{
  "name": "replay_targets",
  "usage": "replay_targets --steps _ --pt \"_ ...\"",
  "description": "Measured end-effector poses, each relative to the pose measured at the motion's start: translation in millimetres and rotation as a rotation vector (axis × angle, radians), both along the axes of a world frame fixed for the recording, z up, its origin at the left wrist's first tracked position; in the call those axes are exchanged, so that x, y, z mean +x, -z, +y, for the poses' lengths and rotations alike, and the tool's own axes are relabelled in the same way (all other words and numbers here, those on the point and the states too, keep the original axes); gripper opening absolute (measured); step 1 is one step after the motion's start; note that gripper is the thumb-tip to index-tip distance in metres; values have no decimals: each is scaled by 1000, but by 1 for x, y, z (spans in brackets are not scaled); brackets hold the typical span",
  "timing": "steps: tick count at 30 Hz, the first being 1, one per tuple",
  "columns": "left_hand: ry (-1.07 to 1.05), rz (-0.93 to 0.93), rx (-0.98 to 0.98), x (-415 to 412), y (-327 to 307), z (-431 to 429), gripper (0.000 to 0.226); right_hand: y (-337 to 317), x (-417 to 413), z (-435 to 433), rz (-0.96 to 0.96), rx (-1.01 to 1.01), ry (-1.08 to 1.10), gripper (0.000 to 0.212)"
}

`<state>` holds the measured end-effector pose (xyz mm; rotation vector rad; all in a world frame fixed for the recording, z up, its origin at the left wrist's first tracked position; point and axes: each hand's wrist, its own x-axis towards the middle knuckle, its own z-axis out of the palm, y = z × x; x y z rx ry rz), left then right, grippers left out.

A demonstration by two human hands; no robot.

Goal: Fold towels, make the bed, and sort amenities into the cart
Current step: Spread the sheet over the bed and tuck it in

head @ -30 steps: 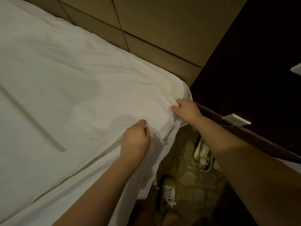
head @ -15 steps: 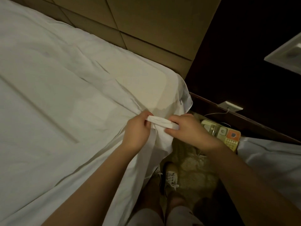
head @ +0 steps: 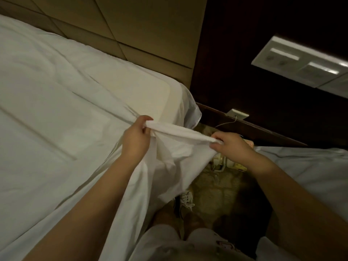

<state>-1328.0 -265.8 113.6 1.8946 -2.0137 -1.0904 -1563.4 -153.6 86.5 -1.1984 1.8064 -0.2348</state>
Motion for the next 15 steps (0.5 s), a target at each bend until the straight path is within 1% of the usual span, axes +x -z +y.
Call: replay_targets --steps 3,5,6,9,11,13,15 --pt "171 8 51 -8 -15 19 55 -28 7 5 -44 -103 195 6" --pt "234 63 93 -13 -28 43 63 -50 17 2 -80 -114 254 11" --pt "264 89 101 -16 -35 55 65 -62 24 0 -100 -100 244 13" --pt "325 165 84 -26 -56 83 63 -91 53 -4 -159 -48 131 14" --pt "325 189 94 -31 -70 90 61 -104 69 -5 -167 -69 101 14" --pt "316 151 89 -30 -81 89 54 -115 77 -3 -195 -111 127 11" --pt "306 90 68 -25 -89 86 39 -123 79 -1 -254 -135 134 7"
